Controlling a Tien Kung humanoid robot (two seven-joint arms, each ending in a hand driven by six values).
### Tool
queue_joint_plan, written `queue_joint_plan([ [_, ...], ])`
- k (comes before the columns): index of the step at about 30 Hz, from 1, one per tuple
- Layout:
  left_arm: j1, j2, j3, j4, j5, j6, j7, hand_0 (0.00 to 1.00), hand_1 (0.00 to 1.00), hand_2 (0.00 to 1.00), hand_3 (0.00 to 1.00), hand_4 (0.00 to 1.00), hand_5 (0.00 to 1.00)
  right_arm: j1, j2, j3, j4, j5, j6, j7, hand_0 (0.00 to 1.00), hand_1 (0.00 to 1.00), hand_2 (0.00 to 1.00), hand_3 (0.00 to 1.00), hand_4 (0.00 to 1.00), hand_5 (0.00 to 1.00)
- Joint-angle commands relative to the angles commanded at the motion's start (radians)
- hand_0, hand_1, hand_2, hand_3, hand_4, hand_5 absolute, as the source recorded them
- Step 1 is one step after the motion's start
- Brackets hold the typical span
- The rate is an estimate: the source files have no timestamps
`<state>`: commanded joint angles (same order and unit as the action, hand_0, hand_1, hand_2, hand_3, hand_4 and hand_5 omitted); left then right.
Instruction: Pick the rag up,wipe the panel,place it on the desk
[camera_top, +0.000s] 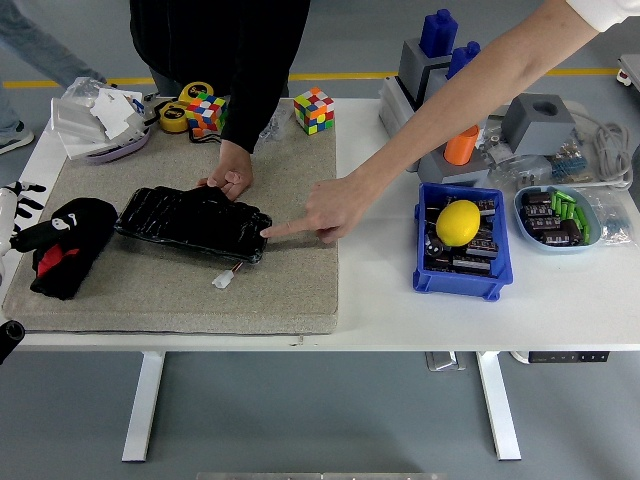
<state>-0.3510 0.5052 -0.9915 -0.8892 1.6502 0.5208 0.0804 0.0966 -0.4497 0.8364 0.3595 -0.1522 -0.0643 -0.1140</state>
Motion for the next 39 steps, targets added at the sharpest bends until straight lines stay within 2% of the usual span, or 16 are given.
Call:
queue_joint_plan([
  [19, 0.013, 0.036, -0.054, -0.070, 0.039, -0.008, 0.023, 0.407, 0.579, 0.629, 0.760, 0.998, 0.739, 0.003, -0.001, -0.009, -0.002, 0.002, -0.003, 0.002, 0.723, 0.651, 0.679, 0.624, 0.998, 0.596],
  [28, 0.018, 0.051, -0.076, -0.148, 0.064, -0.027, 0.060, 0.408, 0.581, 0.632, 0.762, 0.998, 0.739, 0.007, 0.003, -0.010, -0.003, 0.004, -0.005, 0.006, 0.723, 0.652, 0.679, 0.623, 0.998, 0.596],
  [39, 0.054, 0.085, -0.135, -0.290, 0.095, -0.081, 0.152, 0.403, 0.582, 0.630, 0.754, 0.998, 0.742, -0.005, 0.009, -0.006, -0.007, 0.008, -0.003, 0.009, 0.723, 0.652, 0.679, 0.623, 0.998, 0.596],
])
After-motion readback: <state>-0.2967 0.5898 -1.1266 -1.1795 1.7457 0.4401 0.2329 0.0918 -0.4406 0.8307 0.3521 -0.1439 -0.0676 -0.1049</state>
